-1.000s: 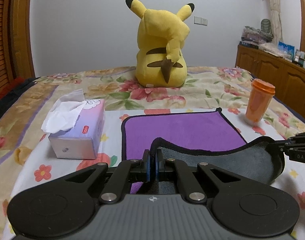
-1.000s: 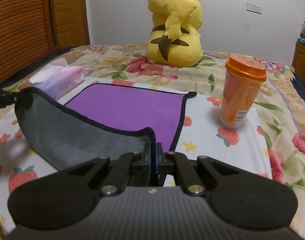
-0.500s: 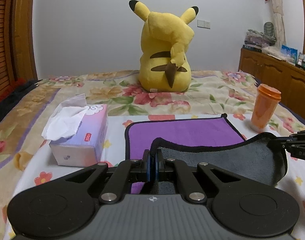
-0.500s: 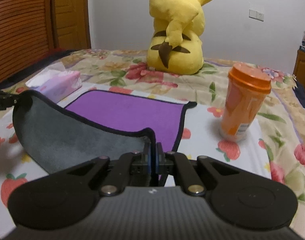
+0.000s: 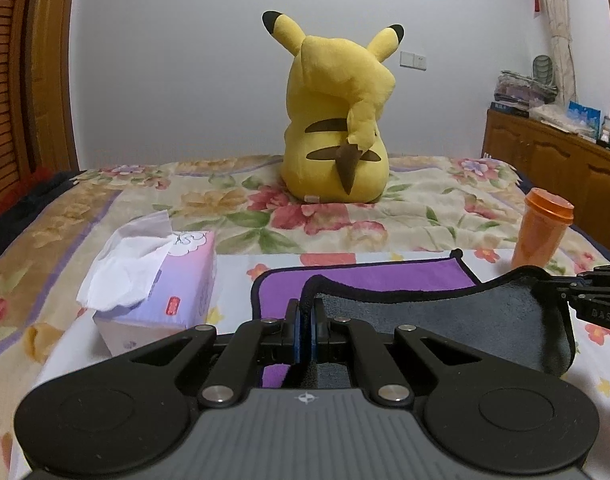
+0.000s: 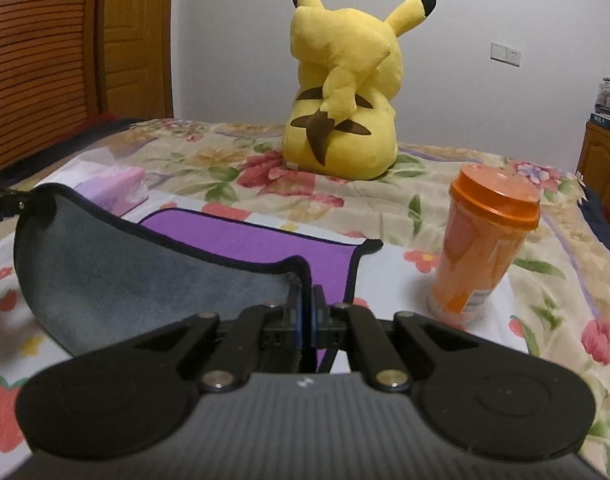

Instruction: Fold towel

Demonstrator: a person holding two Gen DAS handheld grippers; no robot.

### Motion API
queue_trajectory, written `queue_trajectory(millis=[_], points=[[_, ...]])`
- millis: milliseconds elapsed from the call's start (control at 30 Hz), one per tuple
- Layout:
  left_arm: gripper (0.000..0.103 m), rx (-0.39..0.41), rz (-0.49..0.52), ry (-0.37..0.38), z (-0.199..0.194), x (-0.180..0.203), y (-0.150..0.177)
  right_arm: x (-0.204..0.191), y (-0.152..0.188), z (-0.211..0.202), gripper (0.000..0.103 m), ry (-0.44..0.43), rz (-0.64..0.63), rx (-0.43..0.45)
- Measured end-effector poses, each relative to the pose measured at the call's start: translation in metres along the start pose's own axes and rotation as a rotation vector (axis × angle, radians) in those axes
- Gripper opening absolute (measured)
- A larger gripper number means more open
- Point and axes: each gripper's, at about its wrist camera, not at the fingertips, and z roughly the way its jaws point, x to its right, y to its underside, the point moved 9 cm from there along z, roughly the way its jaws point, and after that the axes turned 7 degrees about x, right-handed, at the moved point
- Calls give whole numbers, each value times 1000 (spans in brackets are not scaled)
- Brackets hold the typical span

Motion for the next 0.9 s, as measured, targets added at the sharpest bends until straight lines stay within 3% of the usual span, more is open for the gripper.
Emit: queue_trajectory(millis=[900], points=[[8, 90, 18, -22, 52, 1, -32, 17, -32, 34, 4, 20, -36, 83]])
